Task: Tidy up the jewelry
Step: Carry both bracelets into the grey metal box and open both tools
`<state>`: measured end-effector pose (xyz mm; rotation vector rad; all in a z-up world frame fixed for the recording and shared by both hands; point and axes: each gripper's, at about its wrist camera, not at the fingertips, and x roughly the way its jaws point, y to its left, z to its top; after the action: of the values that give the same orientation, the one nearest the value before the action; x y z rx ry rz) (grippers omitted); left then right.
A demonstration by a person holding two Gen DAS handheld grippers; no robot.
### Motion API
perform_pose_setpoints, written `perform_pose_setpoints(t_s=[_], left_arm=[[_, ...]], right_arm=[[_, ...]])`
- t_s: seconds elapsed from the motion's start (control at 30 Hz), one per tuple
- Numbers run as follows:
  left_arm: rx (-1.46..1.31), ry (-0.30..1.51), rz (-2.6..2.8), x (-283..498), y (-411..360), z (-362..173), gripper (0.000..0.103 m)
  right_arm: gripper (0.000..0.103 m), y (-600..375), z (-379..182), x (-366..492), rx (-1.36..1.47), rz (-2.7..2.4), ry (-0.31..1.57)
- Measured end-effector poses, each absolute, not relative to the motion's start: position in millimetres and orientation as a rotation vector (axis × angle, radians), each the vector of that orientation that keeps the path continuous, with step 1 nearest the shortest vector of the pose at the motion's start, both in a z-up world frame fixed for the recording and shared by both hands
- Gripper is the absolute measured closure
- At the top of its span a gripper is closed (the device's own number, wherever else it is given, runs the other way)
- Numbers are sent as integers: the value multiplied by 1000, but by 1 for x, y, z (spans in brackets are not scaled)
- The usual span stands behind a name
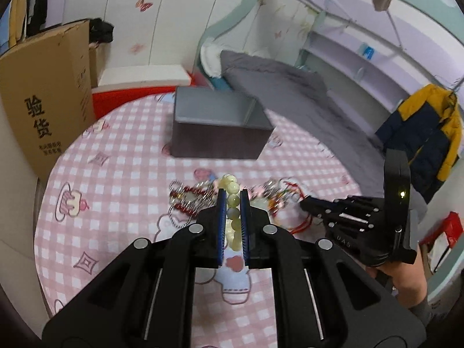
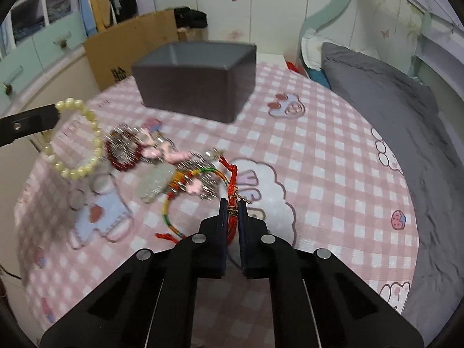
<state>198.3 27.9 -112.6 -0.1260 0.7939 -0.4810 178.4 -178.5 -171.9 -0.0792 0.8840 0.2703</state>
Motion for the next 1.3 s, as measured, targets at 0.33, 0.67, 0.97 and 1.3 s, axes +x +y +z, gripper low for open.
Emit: perform_pose_setpoints(t_s=[0.33,0.67,0.97,1.3], left_arm=[[-136,677,-572,224,17,-63,94],[-136,676,-543,306,8,-56,94],[-106,850,-494,363,-6,-114,93],[-70,928,-450,365,-10,-133,93]], right_arm=[[98,-176,-89,189,-27,349,688],[98,-160,-65,264,41,385,598],[98,-150,-108,318,69,402,699],[92,-148,-134,315,80,403,770]])
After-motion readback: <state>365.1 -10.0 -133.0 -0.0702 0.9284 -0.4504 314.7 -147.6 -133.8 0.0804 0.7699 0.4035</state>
